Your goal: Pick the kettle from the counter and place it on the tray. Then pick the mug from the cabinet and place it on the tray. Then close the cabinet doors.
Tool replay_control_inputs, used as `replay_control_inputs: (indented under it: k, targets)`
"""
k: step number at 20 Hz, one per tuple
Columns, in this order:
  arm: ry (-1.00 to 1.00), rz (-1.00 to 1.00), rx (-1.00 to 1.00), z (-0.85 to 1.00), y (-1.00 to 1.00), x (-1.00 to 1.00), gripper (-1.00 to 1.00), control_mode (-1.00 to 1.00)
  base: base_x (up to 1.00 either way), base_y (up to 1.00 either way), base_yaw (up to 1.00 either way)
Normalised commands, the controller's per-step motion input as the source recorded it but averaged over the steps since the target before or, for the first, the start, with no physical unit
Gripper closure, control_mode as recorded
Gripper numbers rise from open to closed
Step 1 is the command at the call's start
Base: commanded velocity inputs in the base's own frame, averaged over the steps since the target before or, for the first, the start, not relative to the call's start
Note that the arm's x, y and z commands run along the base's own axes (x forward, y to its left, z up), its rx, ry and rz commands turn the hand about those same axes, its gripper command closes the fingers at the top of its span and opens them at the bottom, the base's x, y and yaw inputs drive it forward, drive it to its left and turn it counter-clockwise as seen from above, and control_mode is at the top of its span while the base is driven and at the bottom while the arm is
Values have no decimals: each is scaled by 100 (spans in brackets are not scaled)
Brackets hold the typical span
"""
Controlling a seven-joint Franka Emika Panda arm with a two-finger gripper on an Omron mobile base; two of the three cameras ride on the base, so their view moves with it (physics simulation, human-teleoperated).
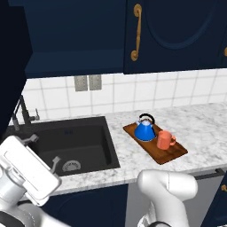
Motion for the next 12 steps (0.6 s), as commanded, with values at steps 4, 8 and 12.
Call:
replay_control_inputs:
  k: [4,8,12]
  targets:
    - [-2,-1,0,3,49,-7,-100,-100,0,0,0]
    - [-8,0,0,4,45,-2,-100,-100,0,0,0]
    - [-13,0,0,20,29,-12,-100,-100,0,0,0]
